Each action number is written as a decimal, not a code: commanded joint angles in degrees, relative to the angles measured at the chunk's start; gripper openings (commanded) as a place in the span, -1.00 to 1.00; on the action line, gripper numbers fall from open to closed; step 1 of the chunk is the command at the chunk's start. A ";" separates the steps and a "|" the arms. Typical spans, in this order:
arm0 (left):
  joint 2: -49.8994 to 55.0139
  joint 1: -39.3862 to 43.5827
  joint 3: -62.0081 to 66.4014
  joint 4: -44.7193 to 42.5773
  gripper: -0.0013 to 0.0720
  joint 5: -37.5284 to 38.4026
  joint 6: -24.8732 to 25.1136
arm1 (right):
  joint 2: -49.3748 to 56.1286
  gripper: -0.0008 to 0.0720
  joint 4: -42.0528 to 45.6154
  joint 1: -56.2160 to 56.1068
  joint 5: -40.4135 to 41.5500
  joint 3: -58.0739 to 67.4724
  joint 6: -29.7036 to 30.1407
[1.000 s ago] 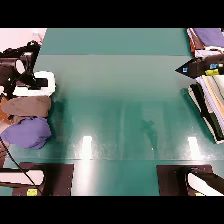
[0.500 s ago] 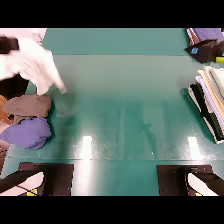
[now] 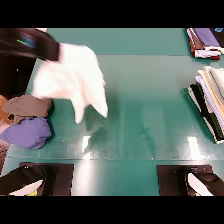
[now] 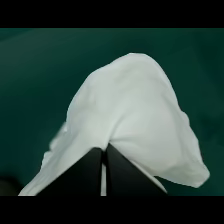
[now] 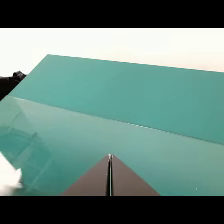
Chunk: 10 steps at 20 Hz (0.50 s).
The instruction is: Fold the shirts.
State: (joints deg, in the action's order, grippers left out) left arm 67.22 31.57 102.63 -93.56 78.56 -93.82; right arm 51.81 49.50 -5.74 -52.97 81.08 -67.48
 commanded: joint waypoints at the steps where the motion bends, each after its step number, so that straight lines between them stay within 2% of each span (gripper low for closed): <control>1: 6.67 9.03 -4.87 11.21 -0.88 -4.11 0.28 | -0.35 -0.93 0.07 0.02 -0.20 0.00 0.04; 2: 9.07 10.38 -5.99 14.29 -0.22 -6.78 2.36 | -0.35 -0.93 0.07 0.02 -0.22 0.00 0.04; 3: 11.26 11.17 -6.27 15.21 0.69 -8.70 2.80 | -0.35 -0.93 0.07 0.02 -0.55 0.00 0.04; 4: 13.05 11.37 -6.25 15.02 0.84 -10.08 2.86 | -0.35 -0.93 0.07 0.02 -1.25 0.00 0.04; 5: 13.92 10.99 -6.25 13.20 0.71 -10.64 2.99 | -0.35 -0.93 0.07 0.02 -2.08 0.00 0.04; 8: 14.16 6.12 -6.23 3.10 0.71 -10.54 2.86 | -0.33 -0.93 0.15 0.02 -3.06 -0.02 0.04; 10: 14.27 -0.83 -7.13 2.23 0.70 -10.91 1.88 | -0.35 -0.93 0.15 0.02 -3.41 0.00 0.04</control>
State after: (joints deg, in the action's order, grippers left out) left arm 80.44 36.32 96.40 -87.57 68.84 -91.42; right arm 51.51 49.63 -5.74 -55.35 81.08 -67.40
